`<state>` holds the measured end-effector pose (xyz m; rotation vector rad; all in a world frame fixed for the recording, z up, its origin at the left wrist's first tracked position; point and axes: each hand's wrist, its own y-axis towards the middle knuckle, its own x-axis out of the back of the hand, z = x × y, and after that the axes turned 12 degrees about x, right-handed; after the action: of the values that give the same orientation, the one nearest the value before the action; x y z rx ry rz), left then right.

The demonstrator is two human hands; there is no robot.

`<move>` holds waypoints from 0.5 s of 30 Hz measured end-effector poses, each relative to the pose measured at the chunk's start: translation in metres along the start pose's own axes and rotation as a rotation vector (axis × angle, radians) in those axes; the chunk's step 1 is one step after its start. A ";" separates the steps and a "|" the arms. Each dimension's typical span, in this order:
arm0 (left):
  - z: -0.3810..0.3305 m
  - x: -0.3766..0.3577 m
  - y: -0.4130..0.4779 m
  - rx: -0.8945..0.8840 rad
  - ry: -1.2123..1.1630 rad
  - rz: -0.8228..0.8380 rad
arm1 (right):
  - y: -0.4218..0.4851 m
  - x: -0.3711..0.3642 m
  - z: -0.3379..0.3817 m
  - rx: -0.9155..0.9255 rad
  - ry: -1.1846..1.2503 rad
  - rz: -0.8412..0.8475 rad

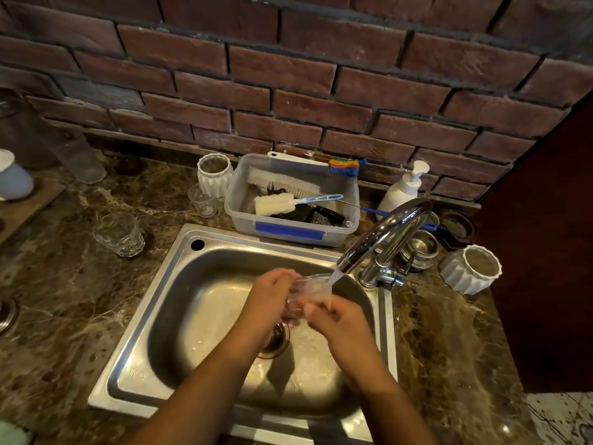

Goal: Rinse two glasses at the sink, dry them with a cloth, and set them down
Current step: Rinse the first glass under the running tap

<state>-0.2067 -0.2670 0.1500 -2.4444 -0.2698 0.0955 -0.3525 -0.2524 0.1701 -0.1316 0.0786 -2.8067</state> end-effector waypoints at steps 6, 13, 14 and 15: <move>0.018 0.004 -0.010 0.123 -0.310 0.296 | 0.009 0.002 0.001 0.141 -0.227 -0.018; 0.017 -0.001 -0.006 0.007 -0.175 0.066 | 0.001 -0.002 -0.004 0.146 -0.275 0.089; 0.020 -0.003 -0.006 -0.139 -0.130 0.035 | 0.003 -0.006 -0.001 0.061 -0.150 0.032; 0.022 -0.005 -0.007 -0.233 -0.108 0.020 | 0.003 -0.010 0.001 -0.017 -0.047 -0.011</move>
<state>-0.2160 -0.2496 0.1377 -2.6777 -0.3201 0.2165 -0.3418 -0.2523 0.1703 -0.2024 0.0903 -2.8123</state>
